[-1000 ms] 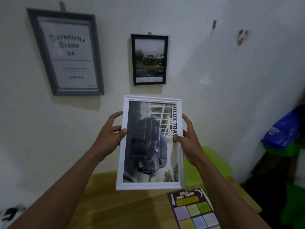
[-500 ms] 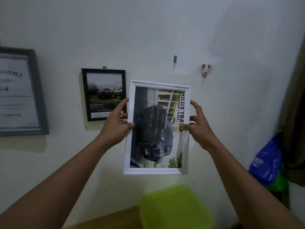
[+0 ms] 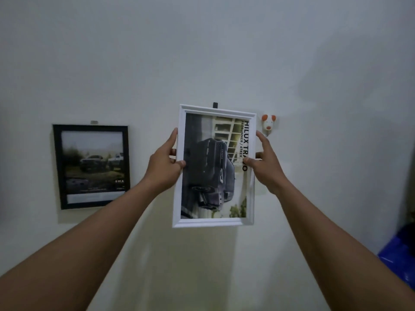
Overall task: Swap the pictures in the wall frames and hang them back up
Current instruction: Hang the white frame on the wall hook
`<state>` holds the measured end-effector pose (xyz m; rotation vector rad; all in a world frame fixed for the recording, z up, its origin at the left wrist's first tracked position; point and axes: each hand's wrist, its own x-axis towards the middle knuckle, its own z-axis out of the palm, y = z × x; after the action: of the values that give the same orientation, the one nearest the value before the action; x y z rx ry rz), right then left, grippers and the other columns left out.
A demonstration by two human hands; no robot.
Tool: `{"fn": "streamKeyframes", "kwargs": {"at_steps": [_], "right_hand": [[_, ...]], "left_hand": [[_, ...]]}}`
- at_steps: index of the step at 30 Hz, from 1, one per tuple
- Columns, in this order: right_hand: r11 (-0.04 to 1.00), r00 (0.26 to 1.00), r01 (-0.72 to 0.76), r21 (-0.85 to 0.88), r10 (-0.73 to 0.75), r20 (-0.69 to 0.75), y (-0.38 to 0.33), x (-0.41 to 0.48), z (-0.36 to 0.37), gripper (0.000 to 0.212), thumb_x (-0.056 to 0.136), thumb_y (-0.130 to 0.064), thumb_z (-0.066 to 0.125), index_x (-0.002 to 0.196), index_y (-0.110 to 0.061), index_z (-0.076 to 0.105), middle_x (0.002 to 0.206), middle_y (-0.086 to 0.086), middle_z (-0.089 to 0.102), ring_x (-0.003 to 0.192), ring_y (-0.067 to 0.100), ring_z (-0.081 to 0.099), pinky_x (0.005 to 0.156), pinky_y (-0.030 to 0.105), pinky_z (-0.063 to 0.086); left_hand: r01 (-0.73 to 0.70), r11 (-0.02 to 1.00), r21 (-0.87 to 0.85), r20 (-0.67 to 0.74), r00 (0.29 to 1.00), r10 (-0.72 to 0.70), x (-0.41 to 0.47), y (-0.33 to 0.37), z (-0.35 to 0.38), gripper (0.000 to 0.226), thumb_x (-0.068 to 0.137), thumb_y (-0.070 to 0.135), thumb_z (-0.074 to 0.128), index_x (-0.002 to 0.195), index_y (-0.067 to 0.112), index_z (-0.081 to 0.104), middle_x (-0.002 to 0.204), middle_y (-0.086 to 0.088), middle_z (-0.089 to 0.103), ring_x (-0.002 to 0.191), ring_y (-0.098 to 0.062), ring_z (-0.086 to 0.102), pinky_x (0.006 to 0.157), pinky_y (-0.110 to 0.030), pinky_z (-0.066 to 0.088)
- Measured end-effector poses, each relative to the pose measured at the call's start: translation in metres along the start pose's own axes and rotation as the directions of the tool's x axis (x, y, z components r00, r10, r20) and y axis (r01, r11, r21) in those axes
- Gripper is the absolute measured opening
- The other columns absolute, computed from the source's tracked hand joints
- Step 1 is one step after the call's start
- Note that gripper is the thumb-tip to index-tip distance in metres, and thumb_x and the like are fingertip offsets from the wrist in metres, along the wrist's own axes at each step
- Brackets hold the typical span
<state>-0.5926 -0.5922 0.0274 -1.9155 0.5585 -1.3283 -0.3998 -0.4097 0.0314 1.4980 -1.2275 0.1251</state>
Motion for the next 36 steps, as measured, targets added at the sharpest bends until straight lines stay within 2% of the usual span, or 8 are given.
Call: {"fn": "streamKeyframes", "kwargs": {"at_steps": [2,6,11,18,23,27,32,36], "right_hand": [[1.0,1.0,0.02,0.008,-0.02,-0.006,0.001,0.025,0.0,0.081,0.091,0.0,0.064,0.151,-0.04,0.026,0.12,-0.001,0.063,0.102,0.011,0.064,0.072,0.021,0.055],[0.999,0.999,0.034,0.019,-0.034,0.006,0.006,0.063,0.009,0.083,0.092,0.002,0.062,0.154,-0.039,0.024,0.121,-0.002,0.064,0.099,0.008,0.066,0.07,0.017,0.055],[0.999,0.999,0.026,0.042,-0.025,-0.029,0.032,0.072,0.018,0.084,0.093,0.001,0.06,0.154,-0.043,0.022,0.121,-0.009,0.063,0.101,0.007,0.065,0.079,0.024,0.059],[0.998,1.0,0.005,0.065,-0.005,-0.001,0.058,0.069,0.017,0.085,0.094,0.001,0.059,0.155,-0.043,0.019,0.104,-0.02,0.064,0.09,0.001,0.068,0.079,0.021,0.058],[0.995,0.998,0.053,0.08,-0.05,-0.035,0.053,0.074,0.014,0.083,0.094,-0.002,0.059,0.153,-0.046,0.021,0.103,-0.008,0.069,0.089,0.006,0.07,0.072,0.016,0.055],[0.997,0.998,0.059,0.051,-0.058,-0.004,0.047,0.076,0.018,0.082,0.095,-0.003,0.058,0.154,-0.045,0.02,0.104,-0.007,0.067,0.085,0.002,0.067,0.063,0.008,0.05],[0.999,0.999,0.035,0.034,-0.035,0.008,0.054,0.069,0.021,0.081,0.097,-0.005,0.057,0.154,-0.046,0.018,0.102,-0.01,0.066,0.087,0.003,0.067,0.064,0.009,0.05],[0.999,0.999,0.044,0.006,-0.044,-0.003,0.055,0.07,0.024,0.081,0.097,-0.008,0.059,0.154,-0.046,0.016,0.104,-0.014,0.065,0.087,0.002,0.067,0.069,0.012,0.053]], "left_hand": [[-0.021,0.999,0.035,-0.027,0.999,0.022,0.022,0.001,0.004,0.083,0.093,0.005,0.061,0.152,0.041,0.016,0.095,0.016,0.052,0.08,-0.007,0.059,0.061,-0.007,0.045],[-0.019,0.995,0.1,-0.07,0.997,0.026,0.057,-0.008,0.014,0.087,0.092,0.006,0.061,0.152,0.043,0.011,0.111,-0.002,0.059,0.089,-0.018,0.062,0.079,-0.026,0.052],[-0.036,0.993,0.11,-0.089,0.995,0.046,0.058,-0.02,0.035,0.089,0.093,0.001,0.056,0.152,0.045,0.006,0.112,0.003,0.057,0.083,-0.005,0.058,0.06,-0.004,0.042],[-0.048,0.994,0.097,-0.11,0.992,0.059,0.049,-0.038,0.058,0.089,0.094,0.0,0.055,0.152,0.046,0.005,0.12,0.01,0.053,0.087,-0.001,0.057,0.063,0.0,0.043],[-0.062,0.996,0.07,-0.197,0.978,0.074,0.051,-0.038,0.061,0.087,0.093,-0.002,0.055,0.152,0.043,0.01,0.125,0.013,0.049,0.089,-0.006,0.058,0.063,0.001,0.043],[-0.028,0.994,0.106,-0.211,0.976,0.05,0.052,-0.043,0.056,0.091,0.093,-0.001,0.055,0.151,0.048,0.004,0.129,0.003,0.057,0.094,-0.01,0.06,0.068,-0.005,0.046],[-0.003,0.992,0.123,-0.195,0.98,0.028,0.044,-0.045,0.06,0.086,0.095,0.0,0.053,0.152,0.043,0.006,0.123,0.0,0.059,0.097,-0.015,0.06,0.088,-0.027,0.054],[0.023,0.987,0.16,-0.216,0.976,0.012,0.049,-0.048,0.06,0.087,0.094,0.001,0.055,0.153,0.041,0.005,0.121,-0.003,0.059,0.099,-0.02,0.06,0.091,-0.032,0.052]]}}
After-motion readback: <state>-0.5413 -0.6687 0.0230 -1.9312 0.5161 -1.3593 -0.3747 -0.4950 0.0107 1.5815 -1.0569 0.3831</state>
